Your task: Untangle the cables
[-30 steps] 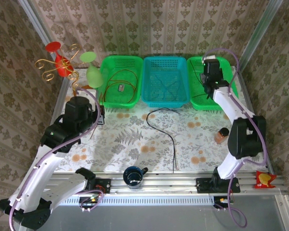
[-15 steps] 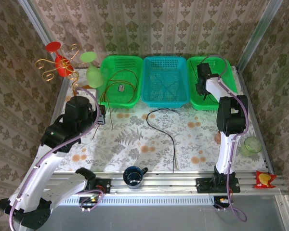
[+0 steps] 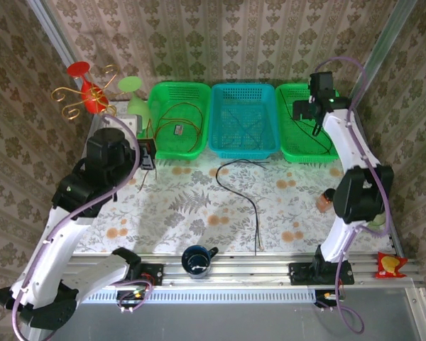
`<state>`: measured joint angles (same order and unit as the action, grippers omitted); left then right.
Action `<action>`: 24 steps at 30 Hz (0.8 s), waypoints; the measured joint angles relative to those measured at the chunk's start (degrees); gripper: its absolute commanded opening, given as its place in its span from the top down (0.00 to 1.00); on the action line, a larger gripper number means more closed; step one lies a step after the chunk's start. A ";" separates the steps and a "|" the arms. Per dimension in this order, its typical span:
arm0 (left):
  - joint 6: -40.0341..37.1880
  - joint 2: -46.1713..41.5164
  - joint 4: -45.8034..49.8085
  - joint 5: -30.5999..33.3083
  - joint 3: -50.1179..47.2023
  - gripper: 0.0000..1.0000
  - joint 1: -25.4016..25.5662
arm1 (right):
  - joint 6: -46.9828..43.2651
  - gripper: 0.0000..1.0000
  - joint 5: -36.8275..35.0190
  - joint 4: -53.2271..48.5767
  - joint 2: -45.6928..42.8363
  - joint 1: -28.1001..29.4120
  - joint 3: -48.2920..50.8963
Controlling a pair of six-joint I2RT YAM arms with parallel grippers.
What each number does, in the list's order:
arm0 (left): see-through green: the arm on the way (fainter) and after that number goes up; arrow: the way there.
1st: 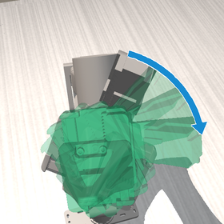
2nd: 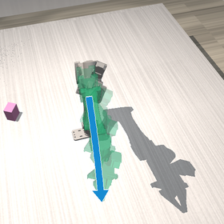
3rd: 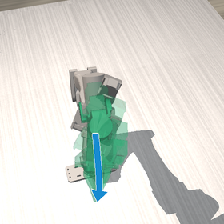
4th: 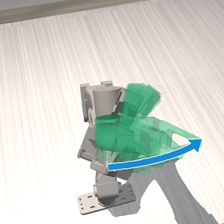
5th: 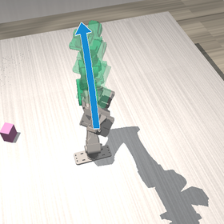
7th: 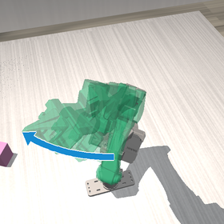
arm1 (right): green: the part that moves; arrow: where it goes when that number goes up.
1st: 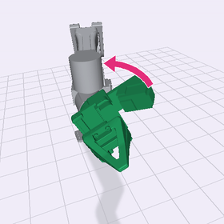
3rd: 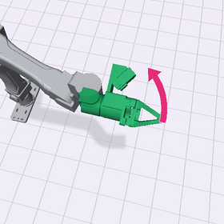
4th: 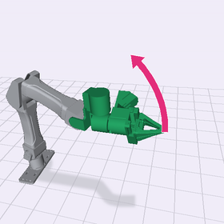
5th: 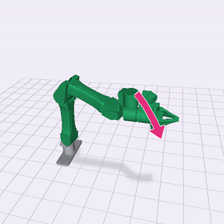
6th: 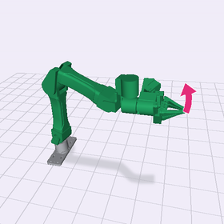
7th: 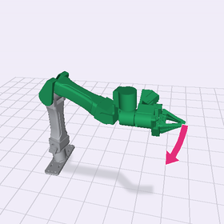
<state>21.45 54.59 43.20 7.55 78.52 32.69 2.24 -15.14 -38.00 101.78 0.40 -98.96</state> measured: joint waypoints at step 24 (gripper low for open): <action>-11.69 25.86 -1.64 1.16 32.00 1.00 2.08 | 11.91 0.00 13.92 -1.92 -11.15 -5.22 13.25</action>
<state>9.76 80.44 41.56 8.71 110.52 34.76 14.15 -1.21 -39.92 90.63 -4.82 -85.71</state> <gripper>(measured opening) 0.043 0.999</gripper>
